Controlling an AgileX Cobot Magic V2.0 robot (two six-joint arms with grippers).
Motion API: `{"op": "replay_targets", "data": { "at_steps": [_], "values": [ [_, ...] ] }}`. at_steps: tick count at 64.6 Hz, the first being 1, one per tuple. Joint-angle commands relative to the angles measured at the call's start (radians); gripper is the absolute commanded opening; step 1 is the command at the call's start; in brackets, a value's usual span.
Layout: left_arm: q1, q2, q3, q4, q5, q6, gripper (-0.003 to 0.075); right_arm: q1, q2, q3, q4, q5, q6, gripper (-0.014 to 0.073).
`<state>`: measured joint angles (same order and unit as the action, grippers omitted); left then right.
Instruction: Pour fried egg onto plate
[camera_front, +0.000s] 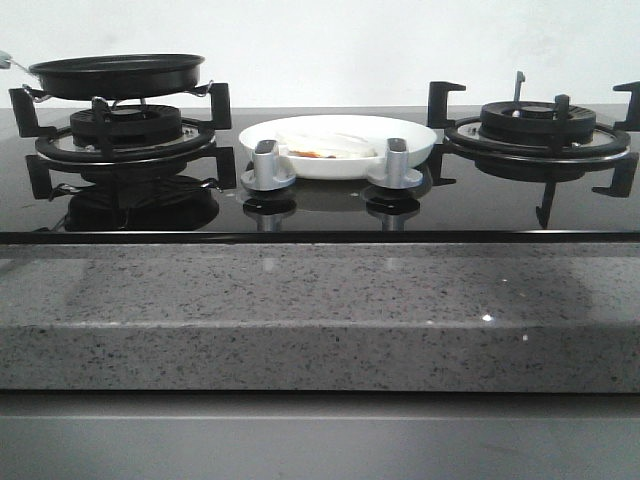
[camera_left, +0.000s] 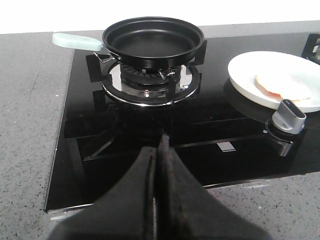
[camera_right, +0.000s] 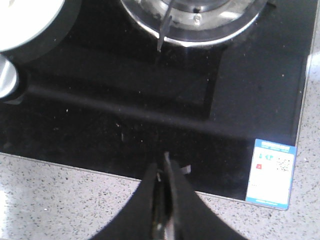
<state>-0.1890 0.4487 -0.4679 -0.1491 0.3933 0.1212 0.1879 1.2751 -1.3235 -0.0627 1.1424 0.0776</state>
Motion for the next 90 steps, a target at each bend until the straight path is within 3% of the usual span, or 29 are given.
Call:
{"op": "replay_targets", "data": {
  "at_steps": [1, 22, 42, 54, 90],
  "values": [
    [-0.007, 0.003, -0.029, -0.007, -0.086, -0.002, -0.0019, -0.005, -0.107, 0.072, -0.018, -0.160, 0.002, -0.0060],
    [-0.007, 0.003, -0.029, -0.007, -0.086, -0.002, -0.0019, -0.005, -0.484, 0.579, -0.018, -0.639, 0.002, -0.0060],
    [-0.007, 0.003, -0.029, -0.007, -0.086, -0.002, -0.0019, -0.005, -0.880, 0.922, -0.019, -0.919, 0.002, -0.0060],
    [-0.007, 0.003, -0.029, -0.007, -0.086, -0.002, -0.0019, -0.005, -1.012, 0.978, -0.019, -0.951, 0.002, -0.0060],
    [-0.007, 0.003, -0.029, -0.007, -0.086, -0.002, -0.0019, -0.005, -1.013, 0.978, -0.018, -0.956, 0.002, -0.0060]
  ]
}}
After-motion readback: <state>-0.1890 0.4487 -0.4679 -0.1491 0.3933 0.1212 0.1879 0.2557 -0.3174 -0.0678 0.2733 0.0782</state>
